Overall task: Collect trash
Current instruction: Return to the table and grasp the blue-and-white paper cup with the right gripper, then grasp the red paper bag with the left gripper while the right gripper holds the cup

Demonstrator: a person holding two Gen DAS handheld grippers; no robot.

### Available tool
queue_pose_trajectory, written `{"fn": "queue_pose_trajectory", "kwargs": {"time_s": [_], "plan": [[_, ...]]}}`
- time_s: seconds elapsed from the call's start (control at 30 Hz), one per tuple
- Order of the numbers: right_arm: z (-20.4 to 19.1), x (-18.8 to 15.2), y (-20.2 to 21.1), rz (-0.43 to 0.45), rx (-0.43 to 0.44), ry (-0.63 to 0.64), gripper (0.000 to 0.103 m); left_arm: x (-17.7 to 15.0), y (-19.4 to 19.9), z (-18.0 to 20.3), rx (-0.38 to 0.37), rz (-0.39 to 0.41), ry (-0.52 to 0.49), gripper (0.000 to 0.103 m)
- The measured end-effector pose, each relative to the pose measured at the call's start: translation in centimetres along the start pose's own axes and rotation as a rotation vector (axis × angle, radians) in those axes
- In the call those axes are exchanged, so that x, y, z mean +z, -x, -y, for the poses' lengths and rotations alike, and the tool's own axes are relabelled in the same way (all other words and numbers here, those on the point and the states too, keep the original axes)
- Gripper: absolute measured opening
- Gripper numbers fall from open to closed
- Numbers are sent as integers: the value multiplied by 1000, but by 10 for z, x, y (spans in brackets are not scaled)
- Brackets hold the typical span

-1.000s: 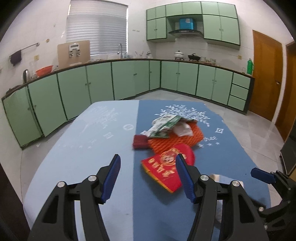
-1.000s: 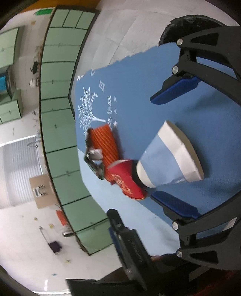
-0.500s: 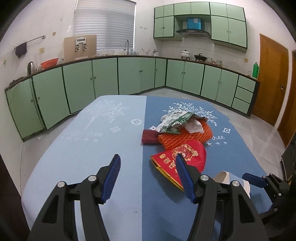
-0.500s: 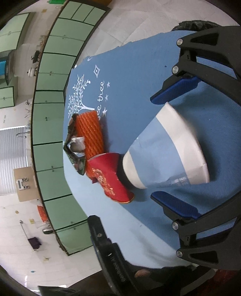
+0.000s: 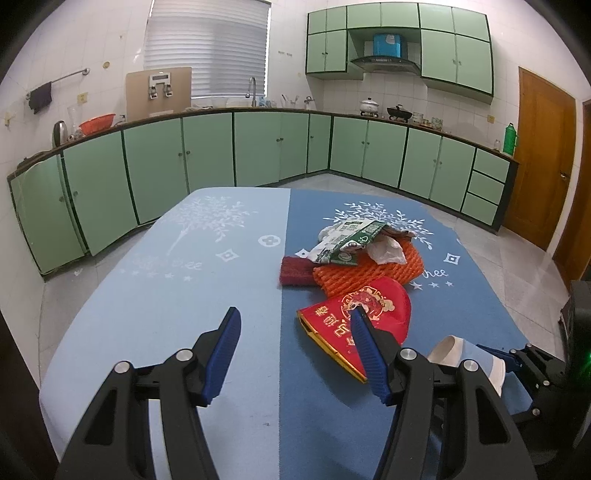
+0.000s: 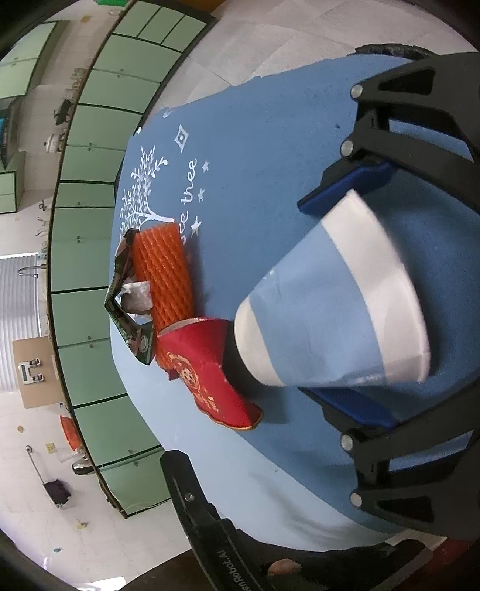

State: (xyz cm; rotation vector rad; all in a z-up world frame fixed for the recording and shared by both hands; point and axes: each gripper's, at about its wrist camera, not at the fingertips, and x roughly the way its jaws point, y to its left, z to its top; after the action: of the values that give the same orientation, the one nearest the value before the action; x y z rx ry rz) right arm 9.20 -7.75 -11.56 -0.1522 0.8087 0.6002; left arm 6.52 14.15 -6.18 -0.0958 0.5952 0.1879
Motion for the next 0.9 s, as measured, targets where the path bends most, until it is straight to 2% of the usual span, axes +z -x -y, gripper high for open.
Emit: {"fn": "queue_pose_trajectory", "kwargs": {"time_s": [0.17, 0.33, 0.63, 0.9], "plan": [[6, 0, 4, 11, -12, -16, 82, 4, -3, 6, -10, 4, -17, 61], [26, 3, 12, 36, -36, -93, 81, 9, -12, 16, -36, -1, -37, 64], [50, 7, 19, 60, -93, -155, 82, 9, -29, 37, -107, -36, -84, 69], [59, 6, 18, 53, -105, -173, 82, 1, -40, 48, -72, -63, -140, 72]]}}
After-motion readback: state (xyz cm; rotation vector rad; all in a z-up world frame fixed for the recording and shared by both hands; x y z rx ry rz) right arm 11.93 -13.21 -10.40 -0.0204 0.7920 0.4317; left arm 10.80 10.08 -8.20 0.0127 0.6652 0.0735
